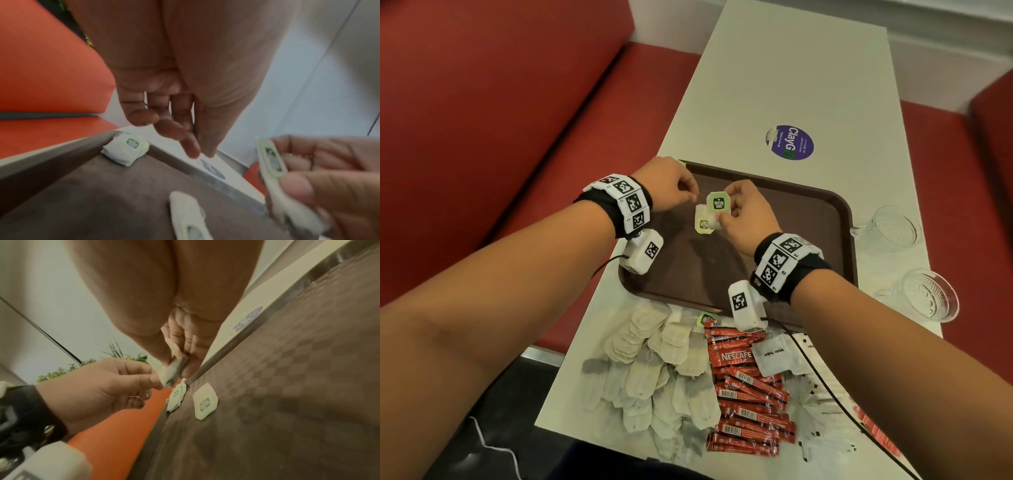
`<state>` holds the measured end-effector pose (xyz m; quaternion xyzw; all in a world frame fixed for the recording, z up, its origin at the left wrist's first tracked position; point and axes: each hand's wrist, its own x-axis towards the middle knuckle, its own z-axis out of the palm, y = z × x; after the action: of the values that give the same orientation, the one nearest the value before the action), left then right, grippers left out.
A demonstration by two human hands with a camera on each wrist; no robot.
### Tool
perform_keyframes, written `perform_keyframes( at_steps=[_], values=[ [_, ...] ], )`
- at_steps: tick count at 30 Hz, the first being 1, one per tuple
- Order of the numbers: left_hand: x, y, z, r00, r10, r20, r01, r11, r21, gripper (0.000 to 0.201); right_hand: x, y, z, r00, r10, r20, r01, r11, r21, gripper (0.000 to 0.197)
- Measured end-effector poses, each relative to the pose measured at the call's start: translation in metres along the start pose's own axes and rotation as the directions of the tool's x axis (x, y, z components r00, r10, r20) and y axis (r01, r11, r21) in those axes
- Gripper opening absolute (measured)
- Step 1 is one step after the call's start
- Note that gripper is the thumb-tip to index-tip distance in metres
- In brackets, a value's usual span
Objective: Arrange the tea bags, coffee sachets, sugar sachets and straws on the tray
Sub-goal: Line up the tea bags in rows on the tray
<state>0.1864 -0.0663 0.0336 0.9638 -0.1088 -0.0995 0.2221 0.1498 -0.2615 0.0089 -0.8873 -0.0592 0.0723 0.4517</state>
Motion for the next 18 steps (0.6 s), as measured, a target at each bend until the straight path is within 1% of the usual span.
perform_keyframes(
  at_steps=[3,5,8,10,12,14,16,18],
  values=[
    [0.008,-0.001,0.02,0.997,-0.033,0.072,0.026,0.995,0.101,0.02,0.001,0.008,-0.004,0.999,0.045,-0.028,-0.046,0.998,-0.035,0.031],
    [0.016,0.002,0.033,0.995,-0.043,0.088,0.03,0.99,0.141,0.032,0.001,0.011,-0.008,0.998,0.063,-0.03,-0.065,0.996,-0.055,0.031],
    [0.029,0.009,0.045,0.991,-0.008,0.137,-0.01,0.991,0.131,0.051,0.001,0.014,-0.014,0.997,0.076,-0.016,-0.077,0.994,-0.079,0.033],
    [0.036,0.015,0.049,0.981,0.009,0.196,-0.046,0.982,0.185,0.056,0.001,0.015,-0.017,0.996,0.091,-0.004,-0.091,0.991,-0.098,0.034],
    [0.039,0.019,0.051,0.968,-0.014,0.252,-0.053,0.966,0.254,0.047,0.0,0.015,-0.019,0.996,0.086,0.007,-0.084,0.986,-0.143,0.028],
    [0.038,0.021,0.048,0.962,-0.012,0.274,-0.064,0.962,0.264,0.029,-0.002,0.013,-0.019,0.997,0.076,0.004,-0.074,0.983,-0.169,0.013],
    [0.034,0.02,0.039,0.969,0.036,0.244,-0.089,0.974,0.21,0.015,-0.004,0.012,-0.017,0.995,0.102,0.007,-0.1,0.986,-0.134,0.005],
    [0.028,0.019,0.029,0.981,0.084,0.175,-0.107,0.987,0.122,0.011,-0.003,0.011,-0.013,0.987,0.16,0.019,-0.16,0.987,-0.027,0.003]
  ],
)
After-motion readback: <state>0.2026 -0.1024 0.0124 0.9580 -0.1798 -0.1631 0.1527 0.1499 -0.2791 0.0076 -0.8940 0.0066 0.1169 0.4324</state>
